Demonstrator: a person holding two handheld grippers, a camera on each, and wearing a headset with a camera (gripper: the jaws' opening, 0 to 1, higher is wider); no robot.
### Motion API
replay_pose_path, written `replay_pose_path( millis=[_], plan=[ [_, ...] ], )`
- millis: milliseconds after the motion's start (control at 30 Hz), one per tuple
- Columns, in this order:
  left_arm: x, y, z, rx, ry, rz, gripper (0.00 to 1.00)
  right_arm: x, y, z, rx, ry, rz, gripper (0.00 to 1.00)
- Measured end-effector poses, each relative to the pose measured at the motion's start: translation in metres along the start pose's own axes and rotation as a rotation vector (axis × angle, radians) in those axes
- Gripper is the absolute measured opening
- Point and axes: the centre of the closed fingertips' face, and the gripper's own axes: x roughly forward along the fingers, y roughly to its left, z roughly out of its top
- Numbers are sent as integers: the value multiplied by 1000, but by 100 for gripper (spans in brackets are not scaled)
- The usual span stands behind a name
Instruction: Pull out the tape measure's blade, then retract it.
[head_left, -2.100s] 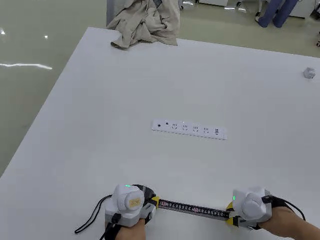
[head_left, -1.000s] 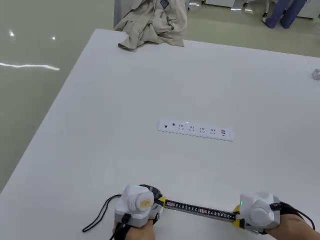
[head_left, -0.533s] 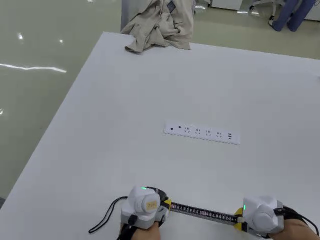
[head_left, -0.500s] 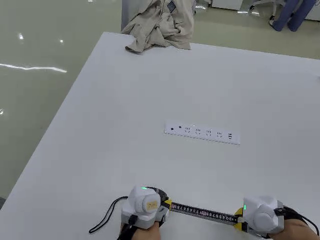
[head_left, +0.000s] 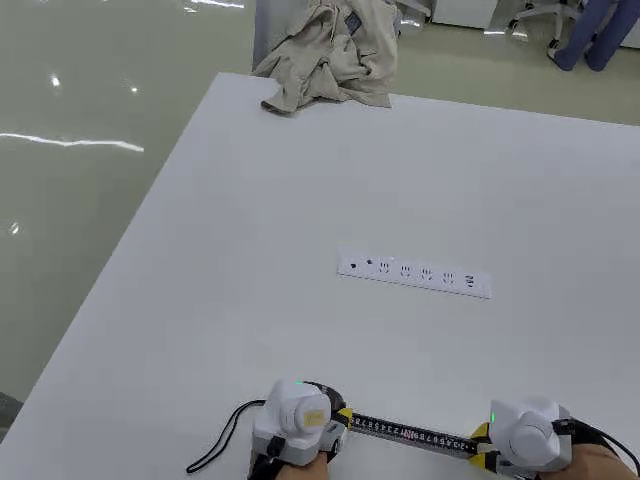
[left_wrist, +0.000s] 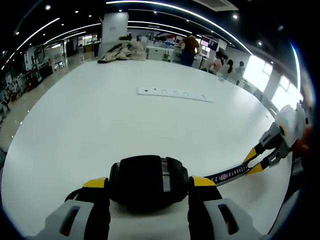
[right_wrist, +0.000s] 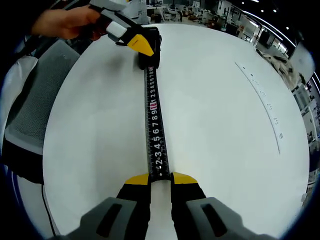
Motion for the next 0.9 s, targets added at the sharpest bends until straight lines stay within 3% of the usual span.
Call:
replay_pose_path(
  millis=[267, 900],
  plan=[
    [1, 0, 0, 1, 7, -1, 60, 7, -1, 16, 47, -26, 44, 14],
    [1, 0, 0, 3, 10, -4, 60, 14, 0, 26, 89, -39, 76, 14]
  ],
)
